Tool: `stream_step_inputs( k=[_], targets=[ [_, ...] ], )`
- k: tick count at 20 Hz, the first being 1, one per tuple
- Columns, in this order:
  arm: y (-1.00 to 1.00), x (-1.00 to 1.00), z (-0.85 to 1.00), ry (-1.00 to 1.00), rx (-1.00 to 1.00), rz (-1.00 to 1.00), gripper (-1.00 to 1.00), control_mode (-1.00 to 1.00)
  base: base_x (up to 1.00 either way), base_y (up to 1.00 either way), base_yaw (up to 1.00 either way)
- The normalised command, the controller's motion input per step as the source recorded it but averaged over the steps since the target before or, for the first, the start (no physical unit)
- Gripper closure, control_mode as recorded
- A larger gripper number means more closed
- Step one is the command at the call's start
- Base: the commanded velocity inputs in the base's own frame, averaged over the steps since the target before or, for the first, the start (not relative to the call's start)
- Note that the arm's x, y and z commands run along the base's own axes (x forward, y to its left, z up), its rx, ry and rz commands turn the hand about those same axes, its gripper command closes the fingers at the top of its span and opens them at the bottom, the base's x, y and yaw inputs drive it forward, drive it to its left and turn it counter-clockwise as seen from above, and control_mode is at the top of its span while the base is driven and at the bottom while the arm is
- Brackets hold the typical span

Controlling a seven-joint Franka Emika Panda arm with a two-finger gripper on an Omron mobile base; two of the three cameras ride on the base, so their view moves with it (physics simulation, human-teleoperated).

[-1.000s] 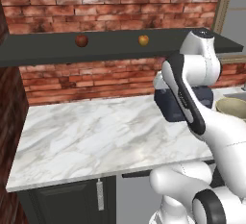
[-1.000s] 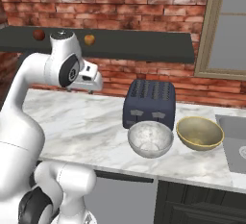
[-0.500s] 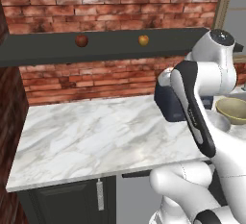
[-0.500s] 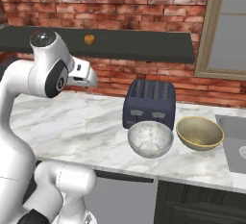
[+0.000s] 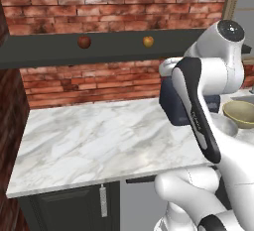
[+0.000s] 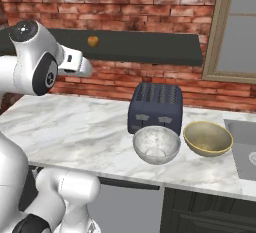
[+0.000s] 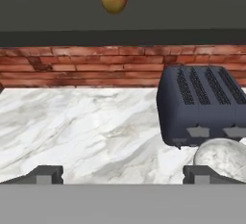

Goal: Pick the apples from the cabinet and place them in one bowl. Pick the tangerine from the sink and place it in the other bowl.

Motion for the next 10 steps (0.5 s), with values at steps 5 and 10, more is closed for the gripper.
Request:
stream_step_inputs(
  k=[5, 10],
  targets=[
    [0.00, 0.00, 0.48, 0.01, 0.00, 0.00, -1.00, -1.00, 0.00, 0.00, 0.00],
    [0.09, 0.10, 0.14, -0.02, 0.00, 0.00, -1.00, -1.00, 0.00, 0.00, 0.00]
  ],
)
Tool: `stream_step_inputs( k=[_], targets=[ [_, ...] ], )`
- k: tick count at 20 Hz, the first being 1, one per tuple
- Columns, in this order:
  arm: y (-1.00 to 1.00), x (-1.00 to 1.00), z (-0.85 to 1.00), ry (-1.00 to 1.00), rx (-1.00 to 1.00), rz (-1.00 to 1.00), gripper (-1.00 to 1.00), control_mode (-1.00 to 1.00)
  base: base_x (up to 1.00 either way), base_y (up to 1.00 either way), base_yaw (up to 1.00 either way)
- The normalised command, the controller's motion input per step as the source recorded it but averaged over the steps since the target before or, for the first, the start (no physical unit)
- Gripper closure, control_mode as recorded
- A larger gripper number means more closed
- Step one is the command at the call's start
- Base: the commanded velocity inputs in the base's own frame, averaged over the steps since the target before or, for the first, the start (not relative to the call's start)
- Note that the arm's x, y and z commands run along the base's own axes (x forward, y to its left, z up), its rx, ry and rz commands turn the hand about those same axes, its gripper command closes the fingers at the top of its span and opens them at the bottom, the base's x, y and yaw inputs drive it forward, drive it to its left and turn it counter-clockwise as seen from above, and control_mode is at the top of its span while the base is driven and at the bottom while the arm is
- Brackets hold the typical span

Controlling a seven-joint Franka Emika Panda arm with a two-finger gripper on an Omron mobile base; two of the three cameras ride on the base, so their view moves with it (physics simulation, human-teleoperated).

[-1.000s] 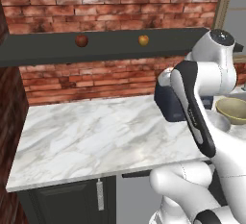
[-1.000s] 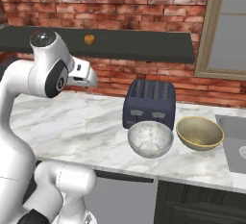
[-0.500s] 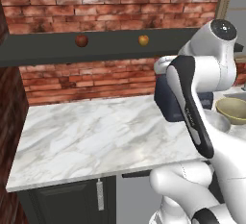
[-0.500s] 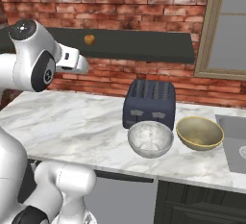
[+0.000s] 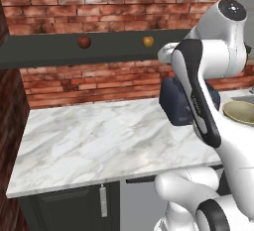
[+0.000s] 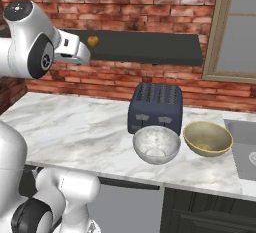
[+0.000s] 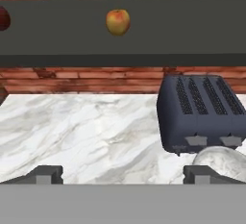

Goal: Pick the apples from the cabinet and place them in one bowl. Pick the tangerine from the sink and place it in the other bowl.

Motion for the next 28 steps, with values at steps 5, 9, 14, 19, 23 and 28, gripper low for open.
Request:
stream_step_inputs(
  k=[5, 9, 14, 19, 23, 28],
  targets=[
    [0.04, 0.32, 0.00, -0.13, 0.00, 0.00, -1.00, -1.00, 0.00, 0.00, 0.00],
    [0.10, 0.55, 0.00, -0.18, 0.00, 0.00, -1.00, -1.00, 0.00, 0.00, 0.00],
    [0.16, 0.51, 0.00, -0.09, 0.00, 0.00, -1.00, -1.00, 0.00, 0.00, 0.00],
    [0.18, 0.47, 0.01, 0.00, 0.00, 0.00, -1.00, -1.00, 0.00, 0.00, 0.00],
    [0.03, 0.42, 0.25, 0.00, 0.00, 0.00, -1.00, -1.00, 0.00, 0.00, 0.00],
    [-0.14, 0.15, 0.13, 0.00, 0.00, 0.05, -1.00, -1.00, 0.00, 0.00, 0.00]
  ],
)
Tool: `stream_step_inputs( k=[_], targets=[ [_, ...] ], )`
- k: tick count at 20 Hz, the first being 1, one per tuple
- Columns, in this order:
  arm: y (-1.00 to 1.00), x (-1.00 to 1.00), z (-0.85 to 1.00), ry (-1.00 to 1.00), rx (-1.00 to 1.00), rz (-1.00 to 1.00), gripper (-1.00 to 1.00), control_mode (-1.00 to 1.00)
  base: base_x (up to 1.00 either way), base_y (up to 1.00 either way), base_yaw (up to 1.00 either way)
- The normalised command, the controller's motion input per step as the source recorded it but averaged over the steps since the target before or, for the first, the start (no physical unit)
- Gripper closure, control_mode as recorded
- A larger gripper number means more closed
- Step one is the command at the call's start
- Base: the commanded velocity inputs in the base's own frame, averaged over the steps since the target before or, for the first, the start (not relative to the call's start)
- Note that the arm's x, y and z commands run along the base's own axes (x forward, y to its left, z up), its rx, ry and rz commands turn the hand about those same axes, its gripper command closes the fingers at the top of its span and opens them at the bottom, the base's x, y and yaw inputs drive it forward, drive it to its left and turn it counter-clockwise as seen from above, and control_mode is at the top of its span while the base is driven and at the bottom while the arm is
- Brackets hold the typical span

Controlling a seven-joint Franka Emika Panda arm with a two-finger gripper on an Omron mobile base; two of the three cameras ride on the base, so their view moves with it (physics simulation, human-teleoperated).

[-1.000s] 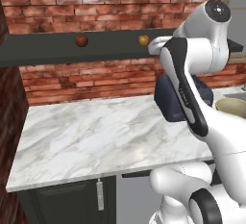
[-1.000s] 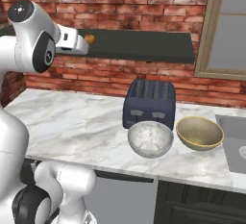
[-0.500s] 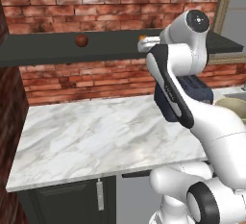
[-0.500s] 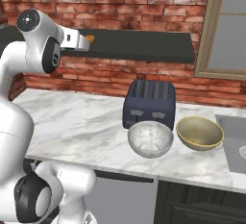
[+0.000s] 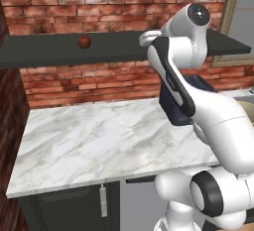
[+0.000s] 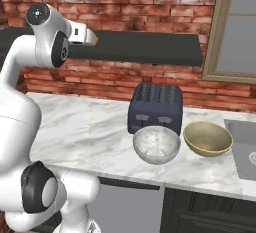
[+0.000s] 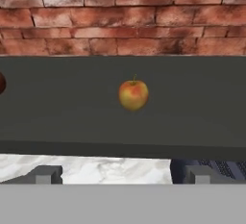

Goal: Pick the apples from the cabinet and place them in one bowl. Pick the tangerine from the sink and place it in the other bowl.

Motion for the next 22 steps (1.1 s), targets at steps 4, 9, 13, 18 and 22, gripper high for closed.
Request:
stream_step_inputs(
  k=[4, 9, 13, 18, 22],
  targets=[
    [-0.23, 0.08, 0.00, 0.00, 0.01, 0.13, -1.00, -1.00, 0.00, 0.00, 0.00],
    [-0.05, 0.02, 0.00, 0.00, 0.02, 0.10, -1.00, -1.00, 0.00, 0.00, 0.00],
    [0.00, 0.09, -0.02, 0.00, 0.00, 0.00, -1.00, -1.00, 0.00, 0.00, 0.00],
    [0.02, 0.22, -0.09, 0.00, 0.00, 0.00, -1.00, -1.00, 0.00, 0.00, 0.00],
    [0.04, 0.31, -0.12, 0.00, 0.00, 0.00, -1.00, -1.00, 0.00, 0.00, 0.00]
  ],
)
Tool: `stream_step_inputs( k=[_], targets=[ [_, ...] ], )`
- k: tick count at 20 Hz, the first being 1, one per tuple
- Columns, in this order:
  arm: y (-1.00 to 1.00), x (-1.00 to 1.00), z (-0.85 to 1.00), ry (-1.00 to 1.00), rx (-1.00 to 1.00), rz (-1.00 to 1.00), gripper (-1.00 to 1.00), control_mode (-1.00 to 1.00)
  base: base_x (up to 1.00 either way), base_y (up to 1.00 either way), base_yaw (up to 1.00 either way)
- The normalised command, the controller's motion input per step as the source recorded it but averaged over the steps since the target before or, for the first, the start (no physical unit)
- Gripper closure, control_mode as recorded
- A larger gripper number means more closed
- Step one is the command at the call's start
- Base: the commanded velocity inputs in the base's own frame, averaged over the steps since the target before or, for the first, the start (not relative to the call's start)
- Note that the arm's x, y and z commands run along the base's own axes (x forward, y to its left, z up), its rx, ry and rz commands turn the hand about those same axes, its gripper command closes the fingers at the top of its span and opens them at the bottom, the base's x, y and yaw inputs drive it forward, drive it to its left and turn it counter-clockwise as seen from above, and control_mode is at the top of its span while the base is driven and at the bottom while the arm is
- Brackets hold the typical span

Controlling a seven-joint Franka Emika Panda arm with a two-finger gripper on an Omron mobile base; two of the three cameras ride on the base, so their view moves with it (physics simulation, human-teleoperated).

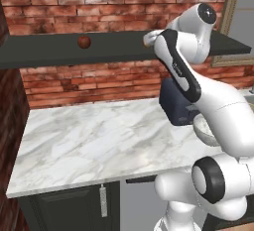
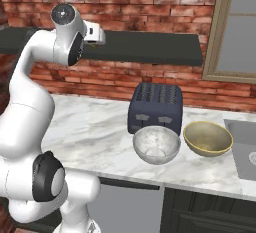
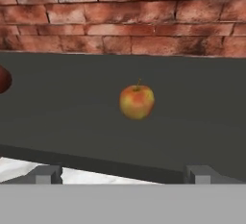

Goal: Pick the apples from the cabinet and place them in one bowl. Pick the tangerine from the sink and place it in the other bowl.

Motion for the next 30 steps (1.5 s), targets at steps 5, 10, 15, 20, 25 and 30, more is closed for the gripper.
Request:
stream_step_inputs(
  k=[5, 10, 15, 20, 25, 30],
  targets=[
    [0.01, 0.36, 0.00, 0.00, 0.00, 0.00, -1.00, -1.00, 0.00, 0.00, 0.00],
    [0.00, 0.33, 0.00, 0.00, 0.00, 0.00, -1.00, -1.00, 0.00, 0.00, 0.00],
    [0.00, 0.38, 0.00, 0.00, 0.00, 0.00, -1.00, -1.00, 0.00, 0.00, 0.00],
    [0.03, 0.31, 0.00, 0.00, 0.00, 0.00, -1.00, -1.00, 0.00, 0.00, 0.00],
    [0.01, 0.24, 0.00, 0.00, 0.00, 0.00, -1.00, -1.00, 0.00, 0.00, 0.00],
    [0.00, 0.12, -0.07, 0.00, 0.00, 0.00, -1.00, -1.00, 0.00, 0.00, 0.00]
  ],
)
